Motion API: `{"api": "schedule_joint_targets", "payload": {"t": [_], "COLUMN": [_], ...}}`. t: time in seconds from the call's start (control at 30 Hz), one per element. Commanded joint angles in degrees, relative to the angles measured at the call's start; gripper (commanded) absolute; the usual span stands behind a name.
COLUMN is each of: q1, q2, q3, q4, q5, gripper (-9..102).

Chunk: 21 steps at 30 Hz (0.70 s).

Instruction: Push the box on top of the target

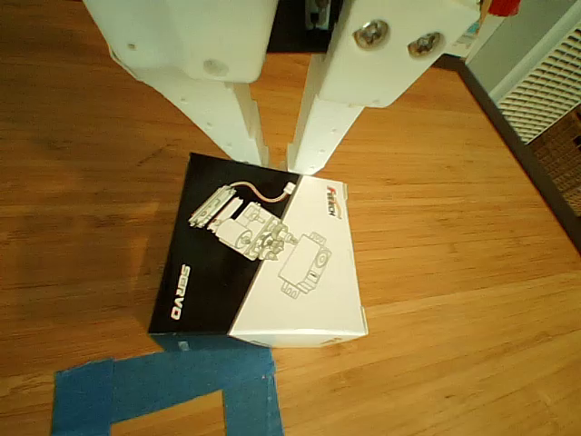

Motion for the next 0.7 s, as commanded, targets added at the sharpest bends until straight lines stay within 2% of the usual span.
{"api": "schedule_joint_targets", "payload": {"t": [0.0, 0.67], "q1": [1.3, 5.7], "q2": [0.4, 3.8], "q3": [-0.3, 5.0], "q4": [0.2, -1.0], "q5": [-0.7, -3.3], "gripper": [0, 0]}}
